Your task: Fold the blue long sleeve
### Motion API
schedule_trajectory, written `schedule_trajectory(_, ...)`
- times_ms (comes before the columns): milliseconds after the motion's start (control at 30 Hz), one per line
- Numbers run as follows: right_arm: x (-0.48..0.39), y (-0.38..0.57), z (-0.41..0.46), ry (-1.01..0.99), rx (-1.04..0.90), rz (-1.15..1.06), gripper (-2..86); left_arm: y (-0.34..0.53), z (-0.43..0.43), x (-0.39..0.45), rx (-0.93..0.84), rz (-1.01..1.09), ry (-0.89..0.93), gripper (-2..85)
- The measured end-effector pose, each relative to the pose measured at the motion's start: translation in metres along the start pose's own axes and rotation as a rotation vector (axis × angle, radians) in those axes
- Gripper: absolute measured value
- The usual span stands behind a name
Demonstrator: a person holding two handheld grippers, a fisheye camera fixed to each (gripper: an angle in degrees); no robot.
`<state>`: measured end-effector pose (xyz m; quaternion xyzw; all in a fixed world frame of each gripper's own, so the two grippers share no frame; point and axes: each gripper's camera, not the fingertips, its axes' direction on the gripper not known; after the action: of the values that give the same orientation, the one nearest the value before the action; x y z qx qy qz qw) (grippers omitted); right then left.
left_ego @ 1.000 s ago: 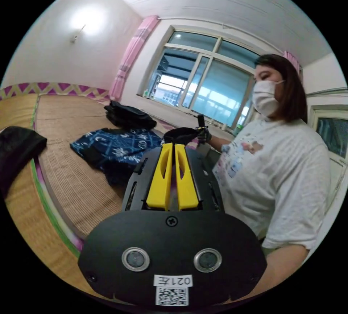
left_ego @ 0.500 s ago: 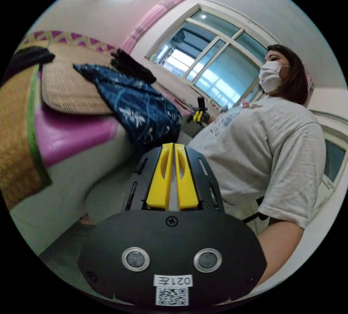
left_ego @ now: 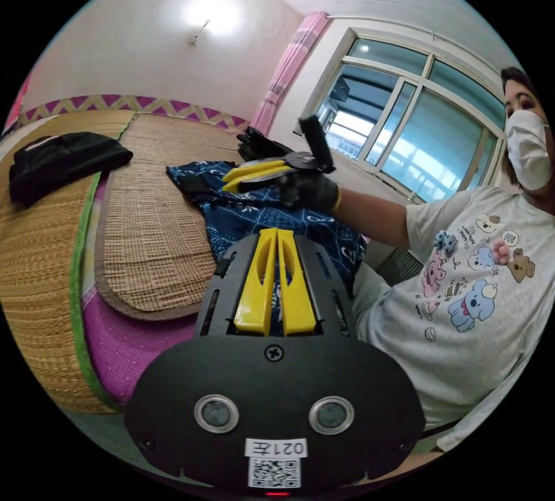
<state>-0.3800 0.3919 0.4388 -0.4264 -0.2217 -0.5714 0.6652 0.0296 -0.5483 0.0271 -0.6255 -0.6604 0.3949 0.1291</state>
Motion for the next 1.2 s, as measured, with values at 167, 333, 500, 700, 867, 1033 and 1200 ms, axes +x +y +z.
schedule_trajectory(167,0.006,-0.026,0.045,0.018,-0.091,0.048,8.1,0.012,0.012,0.009,-0.005,-0.004,-0.036,-0.9)
schedule_trajectory(333,0.035,-0.018,0.030,-0.076,-0.021,0.252,1.2,0.022,0.022,0.012,0.010,-0.024,-0.036,-0.9)
schedule_trajectory(500,0.088,0.028,-0.032,-0.303,0.198,0.469,0.2,0.023,0.044,0.020,0.013,-0.026,-0.017,-0.9)
schedule_trajectory(700,0.152,0.162,-0.194,-0.252,0.471,0.631,0.0,0.020,0.087,0.038,-0.008,-0.010,0.027,-1.0)
schedule_trajectory(867,0.168,0.344,-0.367,0.076,0.659,0.879,-0.1,0.014,0.126,0.052,0.014,-0.025,0.066,-1.0)
schedule_trajectory(1033,0.151,0.511,-0.448,0.316,0.700,1.202,-0.1,-0.001,0.180,0.077,0.006,-0.008,0.137,-0.9)
schedule_trajectory(1200,0.125,0.647,-0.458,0.306,0.775,1.493,-0.1,-0.015,0.229,0.102,-0.050,0.028,0.185,-0.9)
